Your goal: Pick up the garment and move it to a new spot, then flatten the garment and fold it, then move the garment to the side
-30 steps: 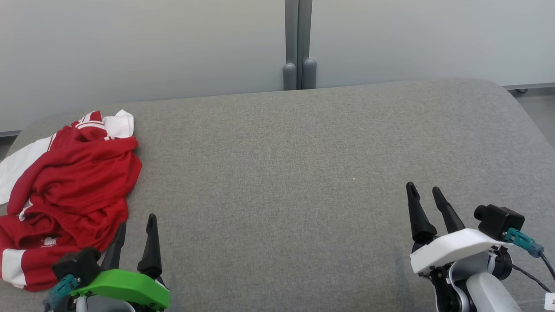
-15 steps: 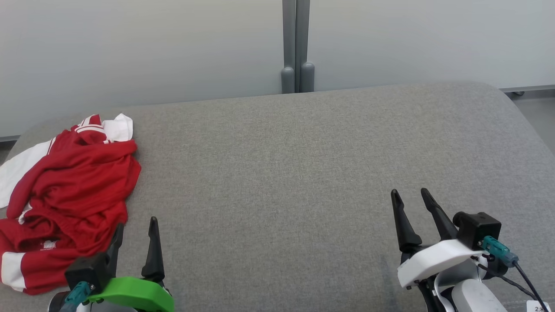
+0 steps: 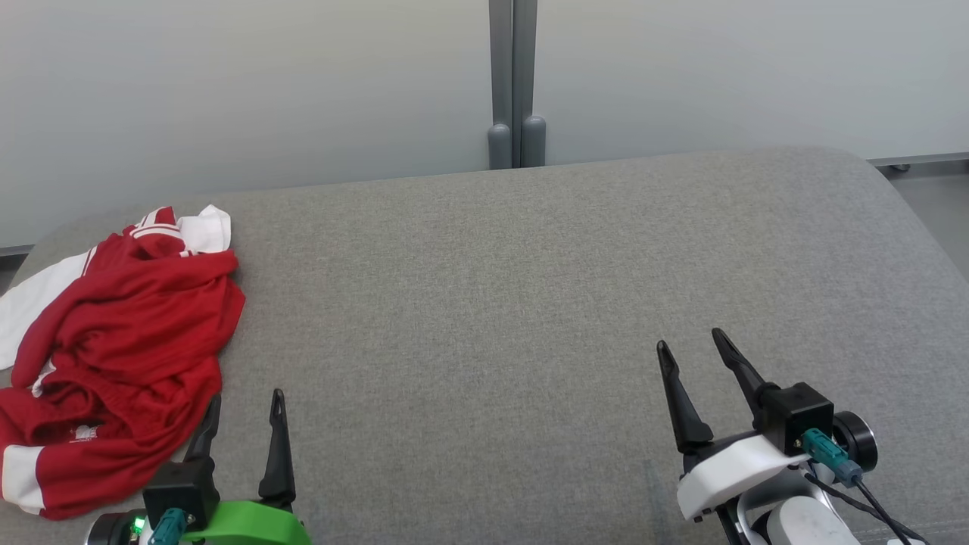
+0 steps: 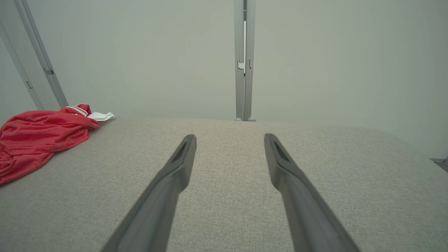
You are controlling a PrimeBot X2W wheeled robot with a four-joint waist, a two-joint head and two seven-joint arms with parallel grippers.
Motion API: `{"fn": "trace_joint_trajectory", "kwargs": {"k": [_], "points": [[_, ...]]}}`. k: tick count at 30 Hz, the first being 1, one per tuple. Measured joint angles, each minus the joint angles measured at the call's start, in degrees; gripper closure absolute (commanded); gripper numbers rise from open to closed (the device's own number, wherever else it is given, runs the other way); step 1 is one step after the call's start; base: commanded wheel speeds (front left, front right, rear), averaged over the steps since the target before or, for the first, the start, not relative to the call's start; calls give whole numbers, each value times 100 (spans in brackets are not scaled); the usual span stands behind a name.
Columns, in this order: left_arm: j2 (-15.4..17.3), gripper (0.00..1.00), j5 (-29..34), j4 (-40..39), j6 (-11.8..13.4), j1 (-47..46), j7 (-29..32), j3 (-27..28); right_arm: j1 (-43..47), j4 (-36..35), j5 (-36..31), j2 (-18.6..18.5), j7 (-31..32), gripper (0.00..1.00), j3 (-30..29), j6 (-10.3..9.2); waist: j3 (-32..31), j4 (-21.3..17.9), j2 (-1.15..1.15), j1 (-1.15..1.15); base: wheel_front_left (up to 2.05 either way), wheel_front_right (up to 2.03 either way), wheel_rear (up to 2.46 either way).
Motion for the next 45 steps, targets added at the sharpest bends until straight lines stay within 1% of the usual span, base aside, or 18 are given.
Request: {"fn": "trace_joint_trajectory", "kwargs": {"k": [7,29,39,45], "points": [[-11,0,7,129,0,5,0,-10,1,14,0,-1,-1,0,0,0,2,-4,0,0,0,0,0],[-36,0,5,169,-20,-1,0,-18,-1,44,0,11,-1,0,-68,8,99,28,0,0,0,0,0],[-55,0,12,185,-22,-69,0,-81,-1,37,2,13,-1,0,-140,8,120,275,0,0,0,0,0],[-57,0,22,237,-22,-127,0,-80,-1,33,2,16,-1,0,-141,13,113,560,0,0,0,0,0]]}}
